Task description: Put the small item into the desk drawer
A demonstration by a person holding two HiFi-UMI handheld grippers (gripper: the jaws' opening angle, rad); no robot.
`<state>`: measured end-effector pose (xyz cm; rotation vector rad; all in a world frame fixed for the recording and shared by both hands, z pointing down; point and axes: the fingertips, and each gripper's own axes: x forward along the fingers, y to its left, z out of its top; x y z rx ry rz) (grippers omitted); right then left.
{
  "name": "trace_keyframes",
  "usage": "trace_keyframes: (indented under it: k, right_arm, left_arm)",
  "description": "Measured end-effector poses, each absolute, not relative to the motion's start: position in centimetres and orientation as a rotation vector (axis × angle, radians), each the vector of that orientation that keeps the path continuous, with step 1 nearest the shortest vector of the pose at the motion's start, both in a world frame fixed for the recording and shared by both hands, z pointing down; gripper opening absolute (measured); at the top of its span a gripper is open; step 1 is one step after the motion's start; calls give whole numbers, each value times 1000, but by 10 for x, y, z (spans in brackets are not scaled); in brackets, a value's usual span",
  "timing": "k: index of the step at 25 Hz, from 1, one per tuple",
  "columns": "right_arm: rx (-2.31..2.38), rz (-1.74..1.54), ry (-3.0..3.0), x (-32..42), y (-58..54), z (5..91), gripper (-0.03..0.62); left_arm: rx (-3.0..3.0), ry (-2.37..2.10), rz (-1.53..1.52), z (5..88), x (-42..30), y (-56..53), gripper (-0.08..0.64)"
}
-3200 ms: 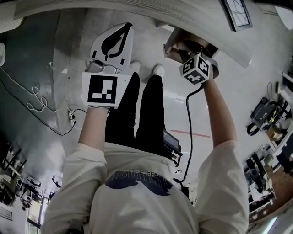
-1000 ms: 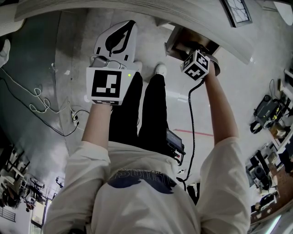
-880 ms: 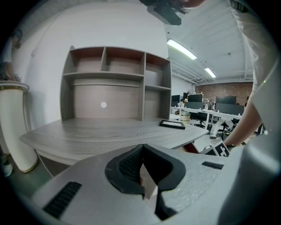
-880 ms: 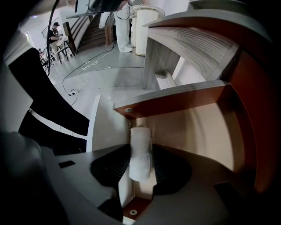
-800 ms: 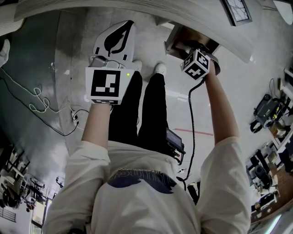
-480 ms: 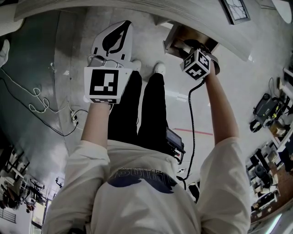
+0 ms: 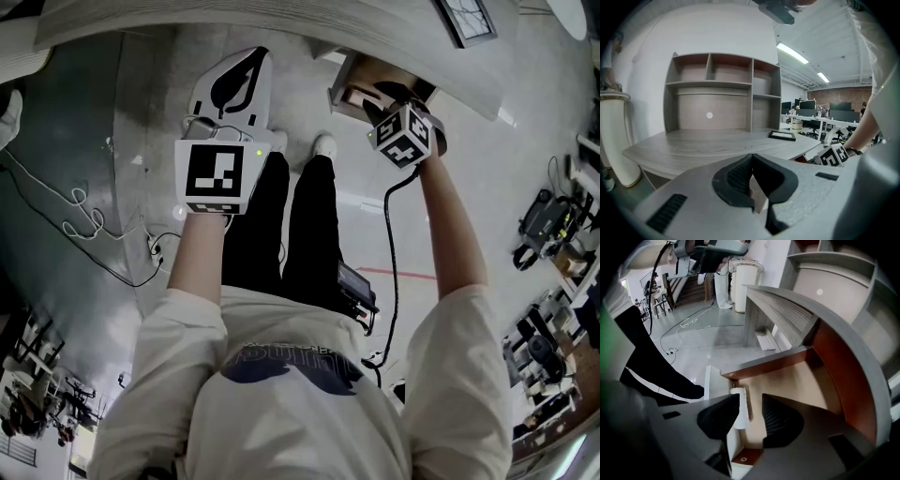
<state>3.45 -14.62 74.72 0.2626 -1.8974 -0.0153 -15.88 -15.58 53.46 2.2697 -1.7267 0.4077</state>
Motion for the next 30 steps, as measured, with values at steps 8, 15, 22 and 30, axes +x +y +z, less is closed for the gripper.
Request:
trace_keyframes:
  k: [8,15,22,30]
  right_arm:
    - [431,0,-2012,38,-148,676,141]
    - [743,92,-2107,53,-153,597,124]
    - [1010,140,-2185,75,-167,511,109]
    - [1275,164,-2267,95,-171,413,9]
  left_arm:
    - [2326,-1731,381,488,-145,-164,9]
    - [2367,-1721,363,445,-128,-164,9]
    - [2407,-1715,329,397,-107,-159,9]
    - [2478,-1741,282,341,-91,-163,9]
